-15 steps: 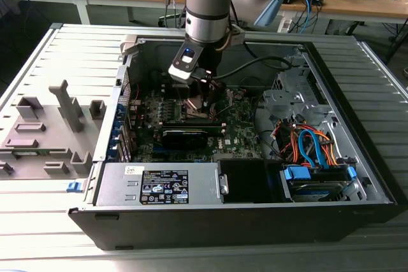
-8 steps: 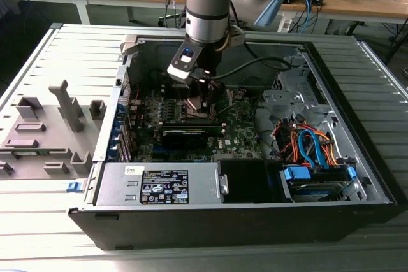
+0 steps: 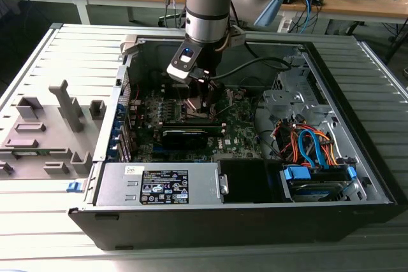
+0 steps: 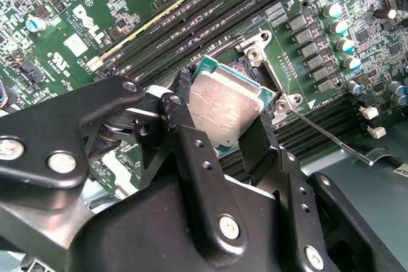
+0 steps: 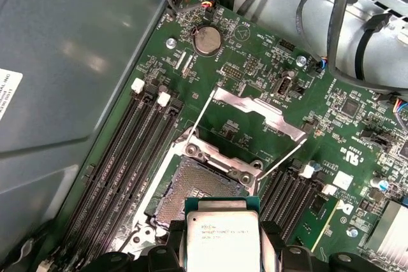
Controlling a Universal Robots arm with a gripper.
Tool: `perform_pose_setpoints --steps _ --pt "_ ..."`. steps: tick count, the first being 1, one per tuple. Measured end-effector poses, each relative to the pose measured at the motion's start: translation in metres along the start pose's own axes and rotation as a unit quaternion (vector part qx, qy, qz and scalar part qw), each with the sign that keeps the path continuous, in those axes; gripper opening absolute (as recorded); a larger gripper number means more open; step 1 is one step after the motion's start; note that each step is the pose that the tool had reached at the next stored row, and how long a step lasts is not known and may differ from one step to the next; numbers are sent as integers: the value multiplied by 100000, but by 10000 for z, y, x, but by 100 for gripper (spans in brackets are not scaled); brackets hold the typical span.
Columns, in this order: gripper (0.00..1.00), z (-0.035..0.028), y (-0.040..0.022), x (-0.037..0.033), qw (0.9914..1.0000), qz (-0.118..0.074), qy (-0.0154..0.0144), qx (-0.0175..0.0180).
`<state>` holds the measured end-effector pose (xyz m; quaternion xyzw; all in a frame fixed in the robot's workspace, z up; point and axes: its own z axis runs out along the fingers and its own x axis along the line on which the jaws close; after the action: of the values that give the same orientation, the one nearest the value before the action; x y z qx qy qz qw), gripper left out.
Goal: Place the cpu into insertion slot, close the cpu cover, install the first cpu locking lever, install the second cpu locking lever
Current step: 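Place the cpu into insertion slot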
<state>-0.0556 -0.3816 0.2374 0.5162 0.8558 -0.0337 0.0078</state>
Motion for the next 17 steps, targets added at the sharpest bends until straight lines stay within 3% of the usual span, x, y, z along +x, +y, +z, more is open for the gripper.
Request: perform_pose_setpoints --steps 17 --pt "55 0 0 0 99987 1583 82 75"
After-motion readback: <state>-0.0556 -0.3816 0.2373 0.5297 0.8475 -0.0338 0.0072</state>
